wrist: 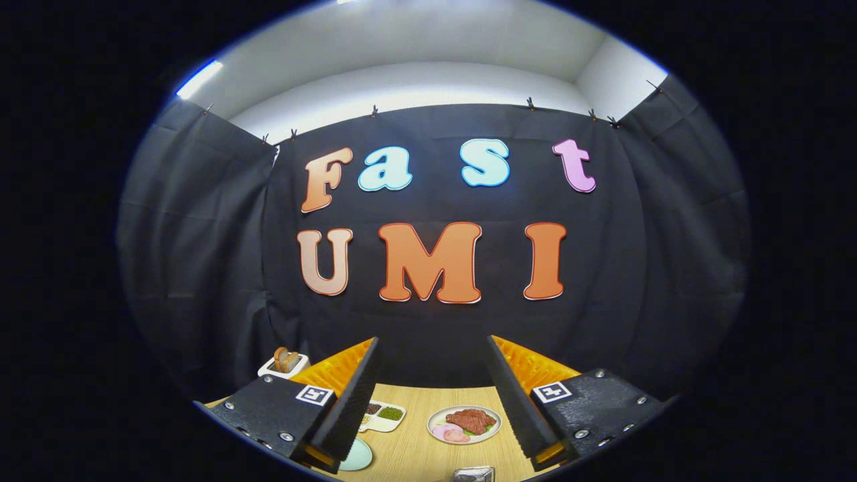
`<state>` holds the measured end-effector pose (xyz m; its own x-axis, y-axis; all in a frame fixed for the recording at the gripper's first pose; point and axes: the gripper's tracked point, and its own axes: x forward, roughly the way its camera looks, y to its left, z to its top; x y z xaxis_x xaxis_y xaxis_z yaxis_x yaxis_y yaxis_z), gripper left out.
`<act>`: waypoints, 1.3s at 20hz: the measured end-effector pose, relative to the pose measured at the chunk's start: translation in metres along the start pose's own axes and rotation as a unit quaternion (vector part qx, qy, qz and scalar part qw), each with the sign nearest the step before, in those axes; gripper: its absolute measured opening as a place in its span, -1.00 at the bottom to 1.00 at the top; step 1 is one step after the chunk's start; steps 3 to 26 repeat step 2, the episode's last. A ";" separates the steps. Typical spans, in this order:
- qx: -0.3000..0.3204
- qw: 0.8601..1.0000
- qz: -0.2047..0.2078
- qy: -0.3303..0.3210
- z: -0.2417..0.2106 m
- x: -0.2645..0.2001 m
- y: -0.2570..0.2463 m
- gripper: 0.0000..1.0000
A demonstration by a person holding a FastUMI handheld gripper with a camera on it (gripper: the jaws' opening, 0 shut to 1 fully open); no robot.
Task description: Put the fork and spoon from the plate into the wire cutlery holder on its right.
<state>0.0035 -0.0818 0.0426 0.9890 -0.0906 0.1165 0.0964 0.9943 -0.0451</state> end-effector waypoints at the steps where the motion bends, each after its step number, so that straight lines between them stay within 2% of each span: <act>1: -0.005 1.000 0.000 -0.006 0.009 0.001 0.003 0.85; 26: -0.007 1.000 0.002 -0.010 0.015 0.002 0.006 0.85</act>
